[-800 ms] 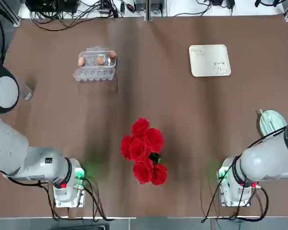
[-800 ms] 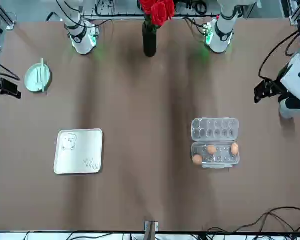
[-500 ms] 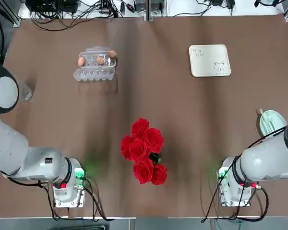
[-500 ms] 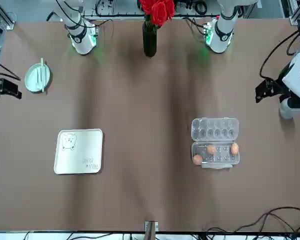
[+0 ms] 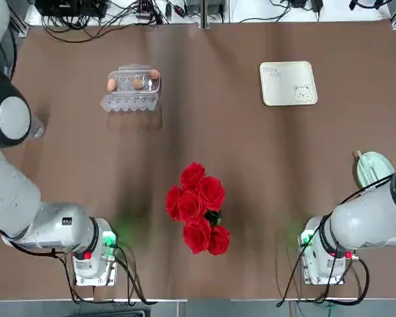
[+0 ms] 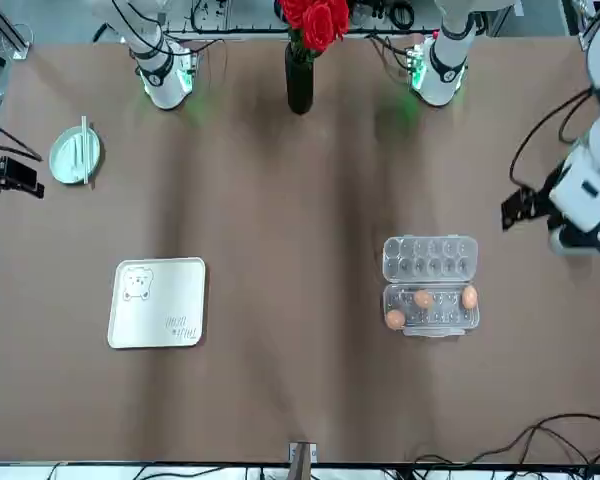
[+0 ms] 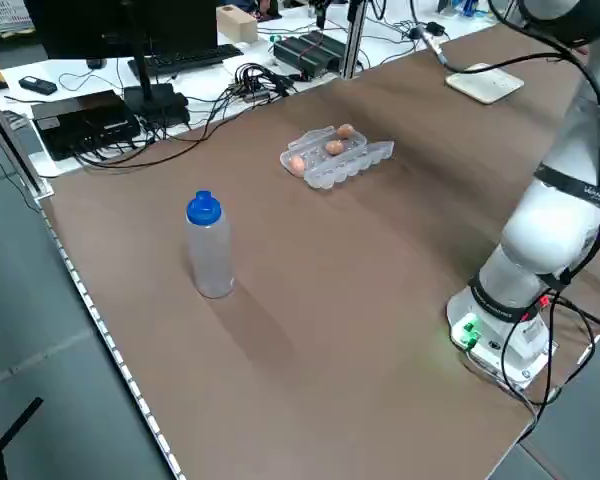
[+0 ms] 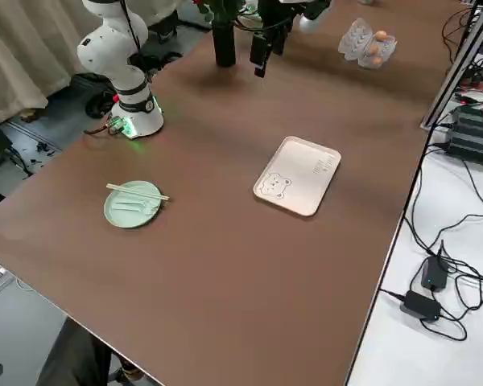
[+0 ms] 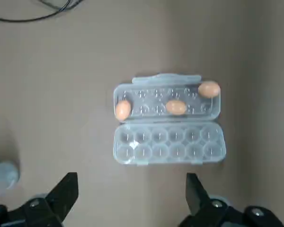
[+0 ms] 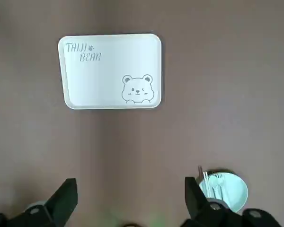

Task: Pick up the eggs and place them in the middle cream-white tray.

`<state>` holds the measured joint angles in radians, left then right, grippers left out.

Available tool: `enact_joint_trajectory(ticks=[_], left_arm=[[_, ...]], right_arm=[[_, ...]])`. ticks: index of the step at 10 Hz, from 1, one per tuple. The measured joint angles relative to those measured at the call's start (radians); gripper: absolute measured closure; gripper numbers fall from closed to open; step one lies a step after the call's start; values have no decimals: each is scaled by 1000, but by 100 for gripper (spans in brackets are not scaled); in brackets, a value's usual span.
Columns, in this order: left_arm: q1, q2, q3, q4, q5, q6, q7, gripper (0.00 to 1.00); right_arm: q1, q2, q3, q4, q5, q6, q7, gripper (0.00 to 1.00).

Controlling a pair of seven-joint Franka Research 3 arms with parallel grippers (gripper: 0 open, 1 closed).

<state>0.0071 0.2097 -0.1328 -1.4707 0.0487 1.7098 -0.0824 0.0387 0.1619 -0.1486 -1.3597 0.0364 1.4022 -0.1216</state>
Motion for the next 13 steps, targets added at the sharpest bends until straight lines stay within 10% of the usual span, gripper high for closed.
enact_joint_trajectory(ticks=[13], left_arm=[[-111, 384, 0, -340, 78, 766, -308, 0]], right_arm=[[5, 1, 2, -1, 0, 5, 0, 0]])
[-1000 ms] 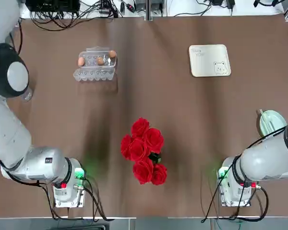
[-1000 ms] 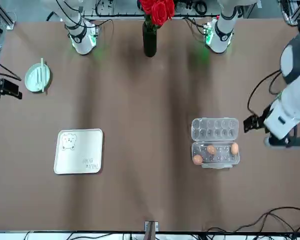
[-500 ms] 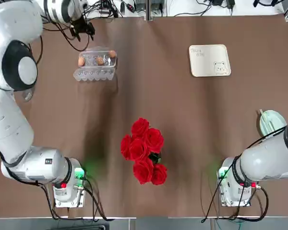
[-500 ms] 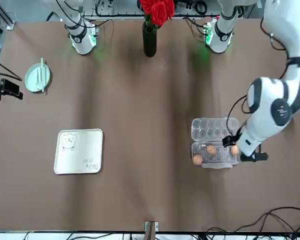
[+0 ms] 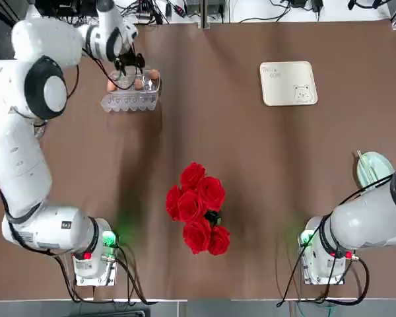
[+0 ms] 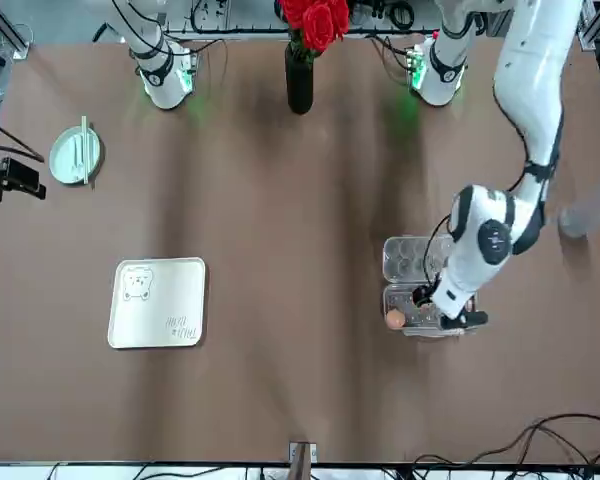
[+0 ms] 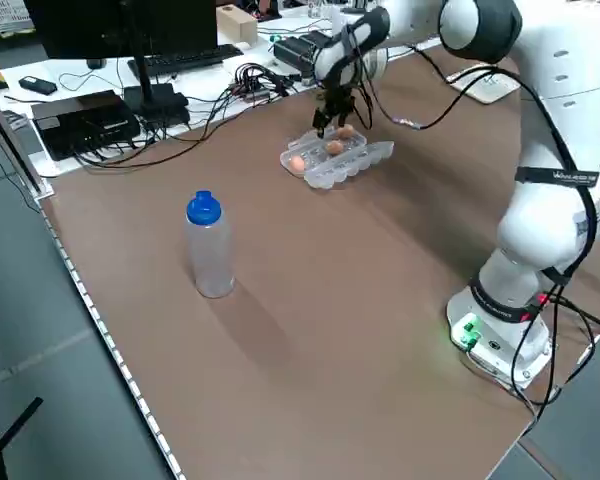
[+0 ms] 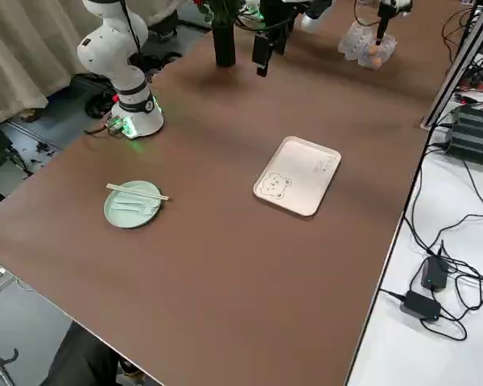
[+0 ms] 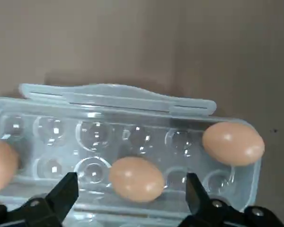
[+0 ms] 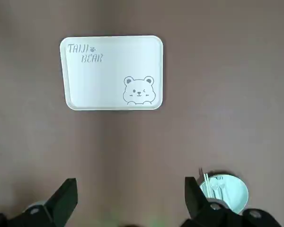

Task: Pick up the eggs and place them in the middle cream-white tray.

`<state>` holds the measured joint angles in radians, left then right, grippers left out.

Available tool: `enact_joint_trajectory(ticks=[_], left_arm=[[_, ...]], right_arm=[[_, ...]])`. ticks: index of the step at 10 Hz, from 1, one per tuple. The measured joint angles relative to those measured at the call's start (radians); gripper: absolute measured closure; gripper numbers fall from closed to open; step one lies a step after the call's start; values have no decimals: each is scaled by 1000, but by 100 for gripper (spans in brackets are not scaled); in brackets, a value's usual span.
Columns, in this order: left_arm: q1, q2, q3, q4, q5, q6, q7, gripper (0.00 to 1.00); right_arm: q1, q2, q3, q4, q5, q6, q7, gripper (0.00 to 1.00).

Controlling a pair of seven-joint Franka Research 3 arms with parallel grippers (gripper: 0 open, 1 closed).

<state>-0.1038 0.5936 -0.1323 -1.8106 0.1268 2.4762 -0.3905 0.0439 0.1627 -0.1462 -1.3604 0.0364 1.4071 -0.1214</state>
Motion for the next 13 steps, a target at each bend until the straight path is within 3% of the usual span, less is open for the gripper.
enact_joint_trajectory(ticks=[5, 7, 8, 9, 11, 13], left_arm=[[-3, 53, 3, -6, 57, 28, -9, 5], [-2, 57, 3, -7, 57, 39, -9, 17], [-1, 57, 3, -6, 57, 43, -9, 31], [-1, 57, 3, -4, 57, 45, -9, 37], [2, 45, 3, 12, 57, 40, -9, 37], [-1, 7, -1, 60, 54, -56, -16, 37]], right_arm=[[0, 0, 0, 0, 0, 0, 0, 0], [0, 0, 0, 0, 0, 0, 0, 0], [0, 0, 0, 0, 0, 0, 0, 0], [0, 0, 0, 0, 0, 0, 0, 0], [0, 0, 0, 0, 0, 0, 0, 0], [0, 0, 0, 0, 0, 0, 0, 0]])
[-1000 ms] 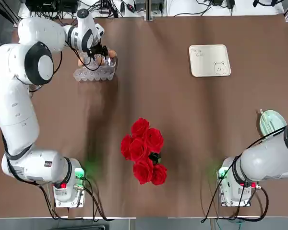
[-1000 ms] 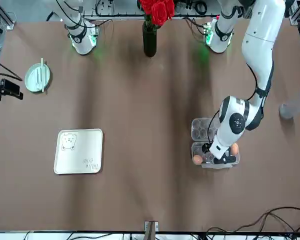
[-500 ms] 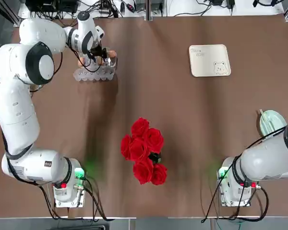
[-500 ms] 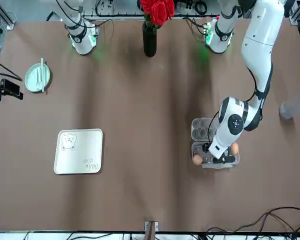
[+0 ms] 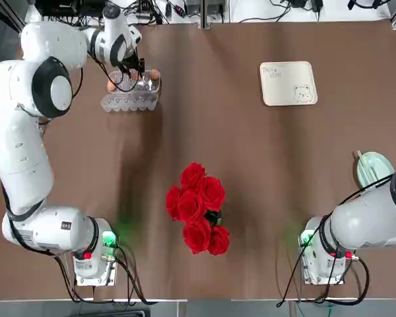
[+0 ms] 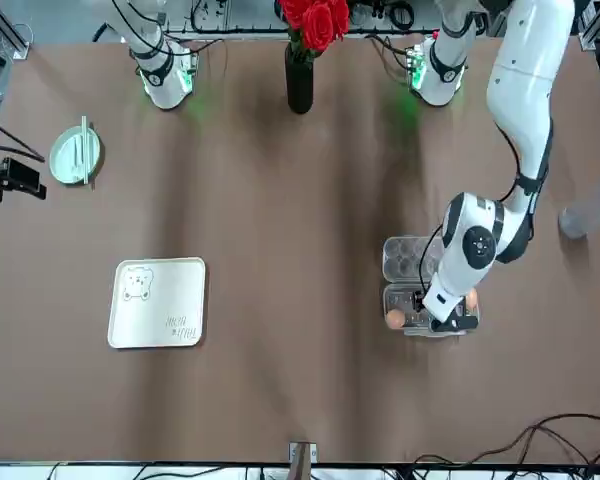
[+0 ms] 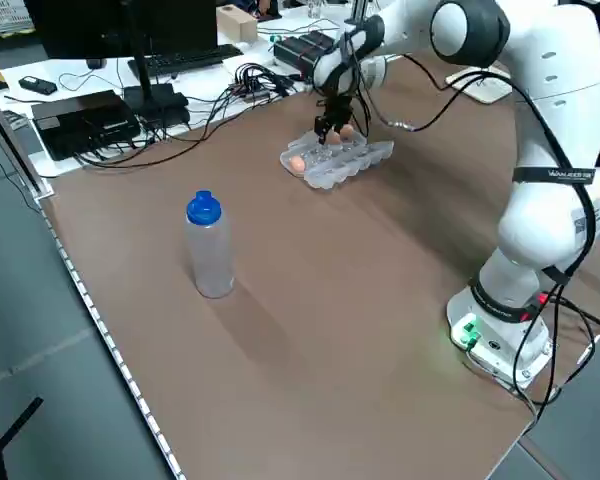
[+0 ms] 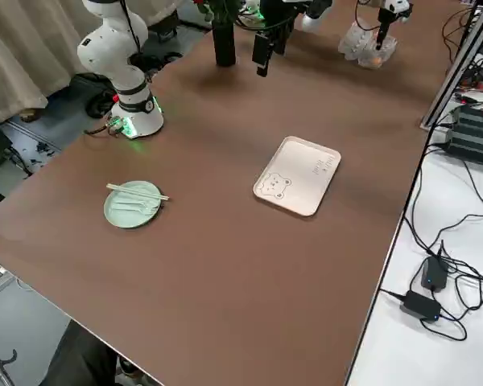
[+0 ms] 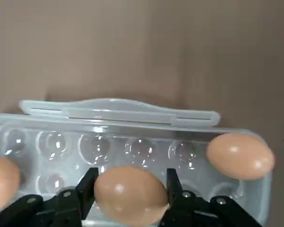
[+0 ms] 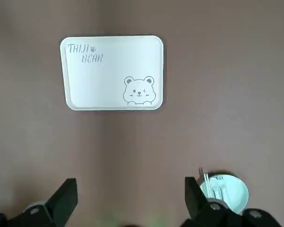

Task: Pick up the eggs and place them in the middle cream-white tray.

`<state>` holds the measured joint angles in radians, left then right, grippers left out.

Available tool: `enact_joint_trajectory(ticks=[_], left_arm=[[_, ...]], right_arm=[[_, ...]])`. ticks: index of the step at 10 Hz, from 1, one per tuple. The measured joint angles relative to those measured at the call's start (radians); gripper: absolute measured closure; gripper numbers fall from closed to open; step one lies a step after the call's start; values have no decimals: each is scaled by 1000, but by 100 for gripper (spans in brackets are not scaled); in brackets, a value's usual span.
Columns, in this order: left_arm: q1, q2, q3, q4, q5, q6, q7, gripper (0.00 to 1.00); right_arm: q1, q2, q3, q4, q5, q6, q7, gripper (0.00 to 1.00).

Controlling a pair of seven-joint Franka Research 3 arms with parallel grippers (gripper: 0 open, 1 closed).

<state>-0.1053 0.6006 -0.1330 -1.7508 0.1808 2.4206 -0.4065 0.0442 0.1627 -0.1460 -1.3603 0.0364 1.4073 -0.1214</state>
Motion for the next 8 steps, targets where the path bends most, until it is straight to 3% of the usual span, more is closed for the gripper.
enact_joint_trajectory(ticks=[2, 4, 8], left_arm=[[-43, -28, -10, 91, -17, -116, -107, 37], [-167, -14, -13, 166, -37, -153, -314, 37], [-449, 180, -7, 384, -58, -114, -688, 37]], right_arm=[[0, 0, 0, 0, 0, 0, 0, 0], [0, 0, 0, 0, 0, 0, 0, 0], [1, 0, 1, -1, 0, 1, 0, 0]])
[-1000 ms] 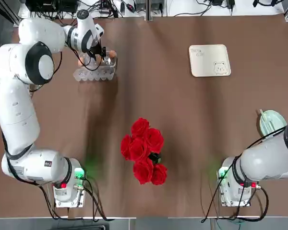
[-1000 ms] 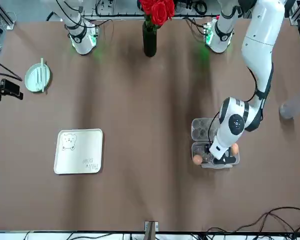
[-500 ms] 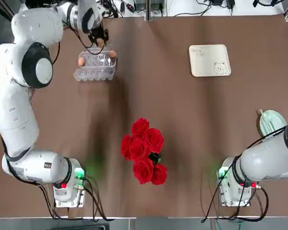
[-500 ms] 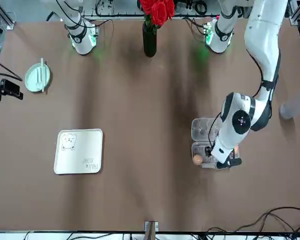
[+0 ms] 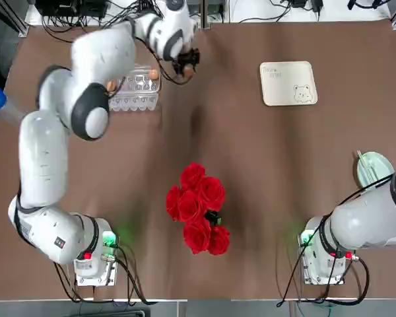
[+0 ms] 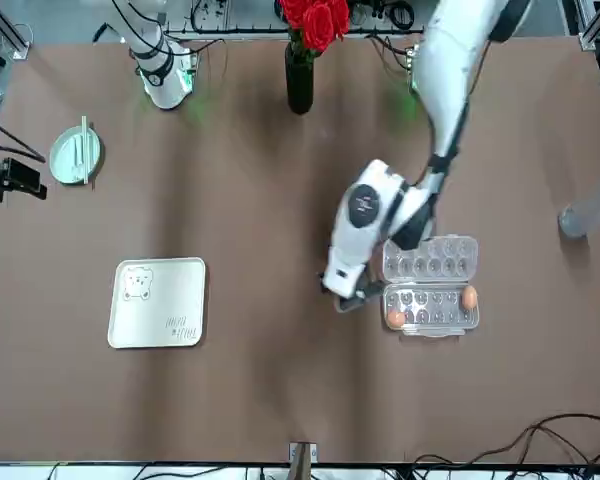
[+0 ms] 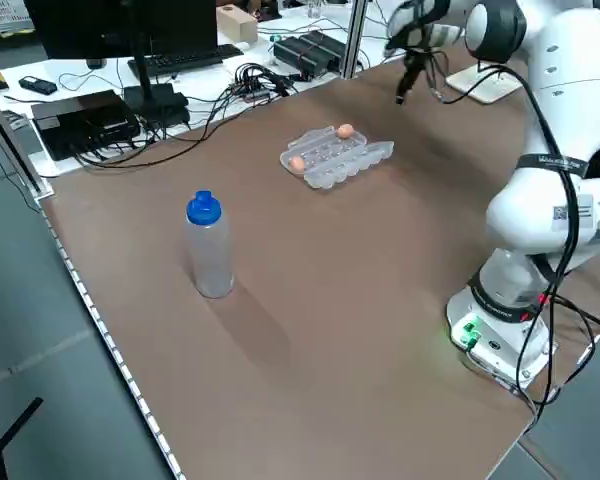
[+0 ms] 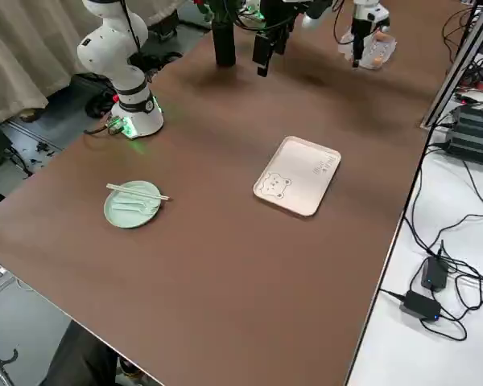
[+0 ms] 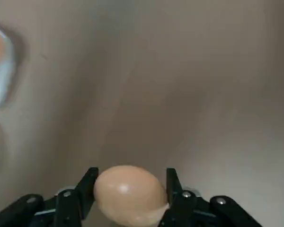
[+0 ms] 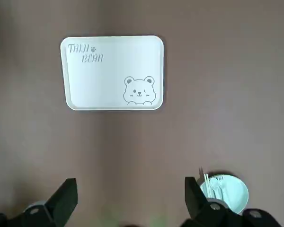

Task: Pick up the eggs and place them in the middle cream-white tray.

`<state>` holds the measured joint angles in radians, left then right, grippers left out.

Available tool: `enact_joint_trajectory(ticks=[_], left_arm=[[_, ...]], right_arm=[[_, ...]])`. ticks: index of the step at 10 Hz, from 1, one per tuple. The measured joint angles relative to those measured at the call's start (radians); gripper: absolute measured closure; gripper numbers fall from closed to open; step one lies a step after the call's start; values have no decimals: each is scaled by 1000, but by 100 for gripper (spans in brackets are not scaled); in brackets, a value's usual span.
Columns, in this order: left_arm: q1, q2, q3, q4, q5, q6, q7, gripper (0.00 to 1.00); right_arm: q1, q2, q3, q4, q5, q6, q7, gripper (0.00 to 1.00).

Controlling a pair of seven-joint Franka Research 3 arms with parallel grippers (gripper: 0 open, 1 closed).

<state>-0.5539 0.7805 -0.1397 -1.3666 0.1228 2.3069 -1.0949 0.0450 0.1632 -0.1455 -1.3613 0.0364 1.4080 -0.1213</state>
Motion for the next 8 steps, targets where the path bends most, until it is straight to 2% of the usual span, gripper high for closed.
enact_joint_trajectory(ticks=[1, 4, 8], left_arm=[[-34, 49, 2, 31, 0, 67, -44, 37], [-89, 156, 14, 54, -1, 252, -71, 37], [-124, 194, 22, 60, -2, 324, -86, 37]], right_arm=[[0, 0, 0, 0, 0, 0, 0, 0], [0, 0, 0, 0, 0, 0, 0, 0], [5, 1, 3, 0, 0, 0, 0, 0]])
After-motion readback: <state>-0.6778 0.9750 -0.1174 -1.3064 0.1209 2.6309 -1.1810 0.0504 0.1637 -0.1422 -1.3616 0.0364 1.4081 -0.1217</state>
